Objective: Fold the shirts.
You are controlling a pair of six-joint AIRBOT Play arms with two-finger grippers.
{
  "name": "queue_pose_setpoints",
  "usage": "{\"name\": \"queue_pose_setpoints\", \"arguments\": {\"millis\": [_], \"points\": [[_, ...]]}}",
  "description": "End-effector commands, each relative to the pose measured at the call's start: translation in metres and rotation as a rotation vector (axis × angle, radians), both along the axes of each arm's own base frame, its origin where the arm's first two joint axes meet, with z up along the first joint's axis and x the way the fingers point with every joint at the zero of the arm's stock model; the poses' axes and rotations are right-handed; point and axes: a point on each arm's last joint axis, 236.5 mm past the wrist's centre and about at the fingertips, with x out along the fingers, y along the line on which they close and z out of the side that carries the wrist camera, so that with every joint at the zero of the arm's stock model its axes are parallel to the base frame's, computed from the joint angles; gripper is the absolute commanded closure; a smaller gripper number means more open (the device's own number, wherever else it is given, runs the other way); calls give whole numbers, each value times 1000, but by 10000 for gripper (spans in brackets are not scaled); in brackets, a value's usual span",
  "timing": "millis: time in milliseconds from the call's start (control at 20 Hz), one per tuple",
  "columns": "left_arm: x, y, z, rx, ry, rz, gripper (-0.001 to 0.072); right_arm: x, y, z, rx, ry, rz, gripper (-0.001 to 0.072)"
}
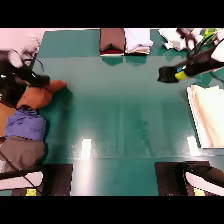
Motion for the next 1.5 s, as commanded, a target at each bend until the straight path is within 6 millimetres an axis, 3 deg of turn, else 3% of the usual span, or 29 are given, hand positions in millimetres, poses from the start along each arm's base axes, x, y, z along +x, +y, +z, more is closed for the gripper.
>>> {"name": "queue_pose_setpoints", "arguments": {"millis": [0, 50, 150, 250, 350, 450, 600, 750, 900, 950, 1000, 1050, 1150, 1250, 1350, 1450], "points": [[-14, -28, 153, -11, -349, -74, 686, 10, 1, 72, 25, -166, 2, 690], [-30, -44, 199, -16, -452, -126, 687, 12, 1, 96, 37, -224, 0, 690], [-62, -76, 261, -41, -594, -223, 688, 12, 0, 132, 56, -315, -2, 690], [-88, -110, 294, -76, -660, -329, 688, 11, -4, 160, 67, -383, -11, 691], [-101, -148, 300, -116, -674, -437, 688, 10, -13, 183, 73, -439, -34, 690], [-105, -188, 283, -139, -616, -539, 688, 10, -28, 201, 72, -482, -70, 690], [-105, -254, 229, -139, -453, -682, 687, 10, -49, 212, 62, -506, -119, 690], [-112, -343, 158, -162, -290, -846, 686, 13, -54, 206, 56, -490, -134, 690], [-142, -432, 92, -249, -154, -1010, 683, 18, -54, 186, 51, -441, -134, 690], [-152, -451, 75, -257, -126, -1067, 650, 19, -54, 178, 48, -420, -134, 690], [-155, -460, 65, -254, -113, -1084, 360, 19, -54, 170, 44, -399, -134, 690], [-149, -459, 59, -241, -111, -1073, 117, 20, -54, 164, 42, -384, -133, 690], [-117, -424, 59, -167, -116, -989, 118, 21, -54, 157, 39, -365, -133, 690], [-76, -362, 58, -109, -75, -819, 118, 21, -54, 154, 38, -358, -133, 690], [-48, -297, 43, -89, 22, -650, 118, 21, -54, 155, 39, -362, -134, 690], [-35, -248, 16, -89, 116, -521, 118, 22, -54, 155, 38, -361, -133, 690]]}}
